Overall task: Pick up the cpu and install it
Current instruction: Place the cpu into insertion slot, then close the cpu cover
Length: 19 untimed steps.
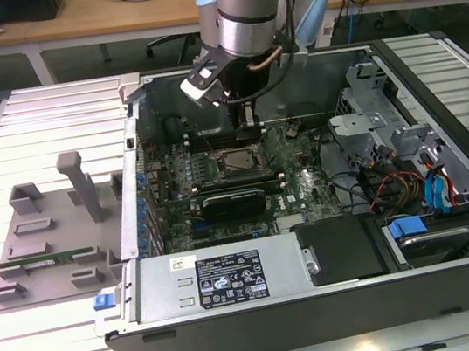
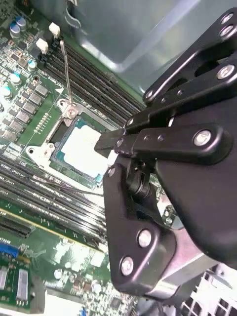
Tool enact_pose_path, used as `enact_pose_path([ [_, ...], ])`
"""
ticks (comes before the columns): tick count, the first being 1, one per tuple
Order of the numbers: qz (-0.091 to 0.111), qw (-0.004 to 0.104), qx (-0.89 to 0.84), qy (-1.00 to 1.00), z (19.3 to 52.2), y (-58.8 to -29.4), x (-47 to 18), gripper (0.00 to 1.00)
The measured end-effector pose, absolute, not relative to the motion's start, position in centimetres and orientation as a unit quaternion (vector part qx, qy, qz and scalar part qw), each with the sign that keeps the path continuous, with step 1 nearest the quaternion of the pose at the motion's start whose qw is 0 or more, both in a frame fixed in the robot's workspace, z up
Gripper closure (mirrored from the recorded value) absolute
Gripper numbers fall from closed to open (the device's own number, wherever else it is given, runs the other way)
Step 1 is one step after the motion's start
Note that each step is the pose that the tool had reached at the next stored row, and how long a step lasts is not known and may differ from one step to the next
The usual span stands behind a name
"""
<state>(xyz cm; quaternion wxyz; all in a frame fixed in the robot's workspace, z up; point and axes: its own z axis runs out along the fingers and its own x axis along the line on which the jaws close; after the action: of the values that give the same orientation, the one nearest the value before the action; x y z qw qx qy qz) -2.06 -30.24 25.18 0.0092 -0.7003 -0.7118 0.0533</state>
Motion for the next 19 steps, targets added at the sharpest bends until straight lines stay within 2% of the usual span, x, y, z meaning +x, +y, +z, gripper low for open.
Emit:
enact_pose_path([
  [4, 0.06, 0.003, -0.7, -0.711, 27.2, -30.2, -2.1, 0.89],
  [11, 0.062, 0.0, -0.7, -0.711, 29.1, -30.2, -2.1, 0.89],
  [19, 0.062, 0.001, -0.7, -0.711, 29.4, -30.2, -2.1, 0.89],
])
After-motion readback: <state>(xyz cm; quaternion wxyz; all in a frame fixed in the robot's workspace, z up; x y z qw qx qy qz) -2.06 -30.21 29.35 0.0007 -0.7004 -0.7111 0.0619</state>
